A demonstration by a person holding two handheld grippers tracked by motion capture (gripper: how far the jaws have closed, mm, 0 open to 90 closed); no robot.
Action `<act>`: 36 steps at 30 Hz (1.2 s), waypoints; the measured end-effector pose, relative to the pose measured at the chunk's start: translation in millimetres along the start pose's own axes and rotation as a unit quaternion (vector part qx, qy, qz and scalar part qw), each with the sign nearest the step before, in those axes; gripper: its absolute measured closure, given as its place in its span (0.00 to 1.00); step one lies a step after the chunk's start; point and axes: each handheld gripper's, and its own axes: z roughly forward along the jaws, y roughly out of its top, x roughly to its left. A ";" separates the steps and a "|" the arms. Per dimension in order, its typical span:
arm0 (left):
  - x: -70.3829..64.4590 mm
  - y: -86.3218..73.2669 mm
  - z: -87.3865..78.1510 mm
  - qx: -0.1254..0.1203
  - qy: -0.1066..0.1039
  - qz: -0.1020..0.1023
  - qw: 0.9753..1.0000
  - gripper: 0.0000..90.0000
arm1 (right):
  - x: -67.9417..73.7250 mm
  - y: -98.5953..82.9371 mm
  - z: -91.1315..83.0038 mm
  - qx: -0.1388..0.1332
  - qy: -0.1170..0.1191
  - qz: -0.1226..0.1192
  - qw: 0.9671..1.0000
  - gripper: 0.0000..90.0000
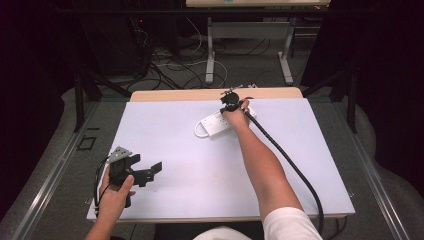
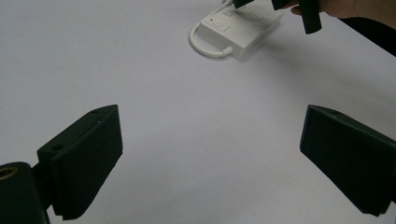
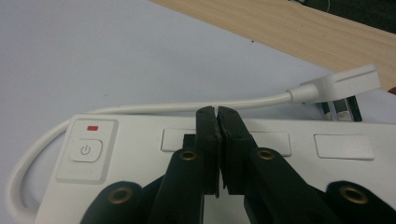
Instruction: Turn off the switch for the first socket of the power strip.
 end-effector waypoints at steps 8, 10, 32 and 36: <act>0.3 -0.3 0.4 0.000 0.000 -0.001 1.000 0.06 | -0.4 2.9 -5.4 -0.003 0.000 0.006 1.000 0.96; 0.3 -0.3 0.4 0.002 -0.001 -0.001 1.000 0.06 | -1.4 3.3 -7.0 -0.002 0.000 0.000 1.000 0.95; -0.5 0.9 2.1 0.003 0.000 -0.001 1.000 0.06 | -0.3 10.3 -21.9 -0.004 0.019 -0.011 1.000 0.77; -0.4 0.5 3.2 0.003 0.000 -0.003 1.000 0.06 | 0.3 10.4 -24.4 0.002 0.029 -0.005 1.000 0.70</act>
